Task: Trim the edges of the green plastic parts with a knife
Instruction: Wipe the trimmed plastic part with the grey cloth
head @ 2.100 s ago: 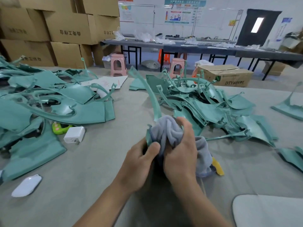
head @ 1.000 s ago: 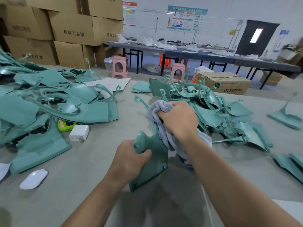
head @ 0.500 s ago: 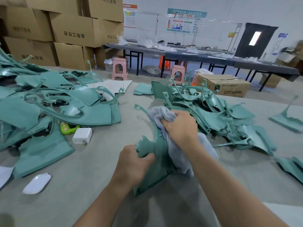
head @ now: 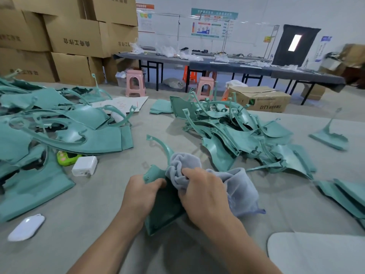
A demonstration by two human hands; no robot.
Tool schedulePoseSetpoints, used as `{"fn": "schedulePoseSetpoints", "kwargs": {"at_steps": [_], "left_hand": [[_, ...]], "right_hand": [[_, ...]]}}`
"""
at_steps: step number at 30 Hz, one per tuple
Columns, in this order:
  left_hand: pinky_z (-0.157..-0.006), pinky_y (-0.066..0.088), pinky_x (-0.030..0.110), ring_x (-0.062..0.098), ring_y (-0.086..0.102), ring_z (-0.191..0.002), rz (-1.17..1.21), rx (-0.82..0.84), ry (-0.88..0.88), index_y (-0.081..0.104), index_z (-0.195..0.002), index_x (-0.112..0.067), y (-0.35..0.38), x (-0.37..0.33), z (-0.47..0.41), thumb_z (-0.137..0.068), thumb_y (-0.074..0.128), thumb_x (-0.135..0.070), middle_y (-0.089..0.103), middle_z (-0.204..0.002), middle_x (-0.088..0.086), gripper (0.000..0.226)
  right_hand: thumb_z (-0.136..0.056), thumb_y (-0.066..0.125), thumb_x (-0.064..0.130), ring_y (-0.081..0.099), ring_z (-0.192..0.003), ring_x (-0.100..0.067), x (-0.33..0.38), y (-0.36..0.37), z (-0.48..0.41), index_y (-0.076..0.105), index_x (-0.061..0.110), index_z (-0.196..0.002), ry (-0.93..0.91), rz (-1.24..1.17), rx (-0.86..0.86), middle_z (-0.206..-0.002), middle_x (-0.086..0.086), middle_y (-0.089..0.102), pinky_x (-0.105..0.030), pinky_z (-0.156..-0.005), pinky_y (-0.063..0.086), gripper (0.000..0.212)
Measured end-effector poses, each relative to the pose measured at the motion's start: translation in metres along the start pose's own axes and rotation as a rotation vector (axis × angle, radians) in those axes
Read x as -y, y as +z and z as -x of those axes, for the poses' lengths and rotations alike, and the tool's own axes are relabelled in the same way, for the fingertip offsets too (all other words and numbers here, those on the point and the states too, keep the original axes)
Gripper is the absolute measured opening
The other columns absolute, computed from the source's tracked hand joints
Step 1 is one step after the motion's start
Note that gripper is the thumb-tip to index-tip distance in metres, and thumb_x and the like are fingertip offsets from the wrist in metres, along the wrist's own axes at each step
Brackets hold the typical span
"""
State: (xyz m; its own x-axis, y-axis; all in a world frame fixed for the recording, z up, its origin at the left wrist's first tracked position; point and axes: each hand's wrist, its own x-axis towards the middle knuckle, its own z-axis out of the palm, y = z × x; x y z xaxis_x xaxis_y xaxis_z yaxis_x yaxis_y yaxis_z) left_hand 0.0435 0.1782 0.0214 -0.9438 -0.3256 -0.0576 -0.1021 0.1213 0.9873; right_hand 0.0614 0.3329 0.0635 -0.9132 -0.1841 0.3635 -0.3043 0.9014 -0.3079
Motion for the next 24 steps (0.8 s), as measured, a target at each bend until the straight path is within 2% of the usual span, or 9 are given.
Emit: {"fn": "schedulePoseSetpoints", "kwargs": {"at_steps": [4, 7, 9, 11, 14, 17, 20, 22, 24], "left_hand": [[-0.051, 0.044, 0.031, 0.017, 0.058, -0.056, 0.078, 0.027, 0.029, 0.069, -0.073, -0.001, 0.0, 0.001, 0.007, -0.083, 0.073, -0.012, 0.066, -0.062, 0.011, 0.016], [-0.055, 0.046, 0.034, 0.018, 0.059, -0.057, 0.107, 0.034, 0.067, 0.072, -0.072, -0.004, 0.0, 0.001, 0.008, -0.085, 0.072, -0.01, 0.067, -0.063, 0.009, 0.014], [-0.053, 0.048, 0.034, 0.017, 0.061, -0.056, 0.111, 0.06, 0.1, 0.074, -0.072, -0.009, 0.002, 0.002, 0.008, -0.084, 0.074, -0.014, 0.069, -0.063, 0.006, 0.013], [-0.055, 0.05, 0.036, 0.017, 0.062, -0.057, 0.1, 0.055, 0.112, 0.075, -0.073, -0.013, 0.004, 0.003, 0.008, -0.075, 0.075, -0.026, 0.071, -0.065, 0.005, 0.013], [-0.067, 0.057, 0.045, 0.023, 0.069, -0.066, 0.136, -0.014, 0.062, 0.078, -0.077, -0.016, 0.009, 0.006, 0.002, -0.069, 0.075, -0.029, 0.076, -0.075, 0.008, 0.016], [-0.066, 0.056, 0.042, 0.019, 0.067, -0.066, 0.178, -0.037, 0.057, 0.077, -0.079, -0.012, 0.011, 0.009, -0.003, -0.065, 0.073, -0.03, 0.077, -0.078, 0.007, 0.023], [-0.058, 0.05, 0.038, 0.012, 0.056, -0.061, 0.163, -0.037, 0.101, 0.071, -0.071, -0.016, 0.013, 0.013, -0.004, -0.064, 0.067, -0.044, 0.067, -0.066, -0.006, 0.029], [-0.061, 0.045, 0.037, 0.013, 0.05, -0.064, 0.176, -0.033, 0.113, 0.067, -0.066, -0.025, 0.011, 0.017, -0.004, -0.064, 0.063, -0.054, 0.058, -0.062, -0.008, 0.029], [-0.064, 0.042, 0.038, 0.014, 0.047, -0.067, 0.197, -0.016, 0.109, 0.063, -0.062, -0.03, 0.009, 0.02, -0.003, -0.065, 0.061, -0.06, 0.054, -0.06, -0.009, 0.03]], "right_hand": [[-0.086, 0.064, 0.026, 0.047, -0.056, -0.011, -0.005, -0.007, -0.003, 0.049, 0.022, -0.064, 0.036, -0.226, 0.083, -0.056, 0.006, 0.051, -0.028, -0.052, 0.035, 0.028], [-0.081, 0.072, 0.027, 0.047, -0.047, -0.006, -0.014, -0.017, -0.005, 0.054, 0.022, -0.056, 0.265, -0.564, 0.187, -0.047, 0.011, 0.051, -0.024, -0.047, 0.038, 0.031], [-0.079, 0.078, 0.029, 0.066, -0.057, -0.007, -0.027, -0.025, -0.005, 0.07, 0.023, -0.062, 0.509, -0.961, 0.323, -0.059, 0.01, 0.067, -0.024, -0.053, 0.05, 0.02], [-0.082, 0.082, 0.029, 0.074, -0.068, -0.019, -0.041, -0.029, -0.003, 0.078, 0.016, -0.082, 0.698, -1.33, 0.449, -0.075, -0.007, 0.075, -0.028, -0.06, 0.056, 0.014], [-0.089, 0.075, 0.026, 0.07, -0.07, -0.024, -0.05, -0.021, 0.001, 0.075, 0.016, -0.087, 0.749, -1.649, 0.426, -0.076, -0.011, 0.069, -0.036, -0.066, 0.057, 0.01], [-0.087, 0.074, 0.02, 0.071, -0.074, -0.022, -0.04, -0.011, 0.0, 0.077, 0.019, -0.077, 0.66, -1.416, 0.292, -0.076, -0.007, 0.072, -0.038, -0.07, 0.06, 0.01], [-0.083, 0.068, 0.022, 0.061, -0.068, -0.005, -0.017, -0.001, 0.004, 0.066, 0.032, -0.071, 0.245, -0.966, 0.186, -0.066, 0.013, 0.064, -0.028, -0.062, 0.051, 0.016], [-0.079, 0.063, 0.032, 0.052, -0.061, -0.002, -0.002, 0.009, 0.014, 0.051, 0.038, -0.073, 0.006, -0.697, 0.152, -0.064, 0.019, 0.057, -0.016, -0.056, 0.041, 0.015], [-0.076, 0.061, 0.037, 0.052, -0.06, -0.005, 0.004, 0.014, 0.017, 0.05, 0.038, -0.077, -0.059, -0.661, 0.115, -0.065, 0.019, 0.054, -0.014, -0.054, 0.038, 0.011]]}}
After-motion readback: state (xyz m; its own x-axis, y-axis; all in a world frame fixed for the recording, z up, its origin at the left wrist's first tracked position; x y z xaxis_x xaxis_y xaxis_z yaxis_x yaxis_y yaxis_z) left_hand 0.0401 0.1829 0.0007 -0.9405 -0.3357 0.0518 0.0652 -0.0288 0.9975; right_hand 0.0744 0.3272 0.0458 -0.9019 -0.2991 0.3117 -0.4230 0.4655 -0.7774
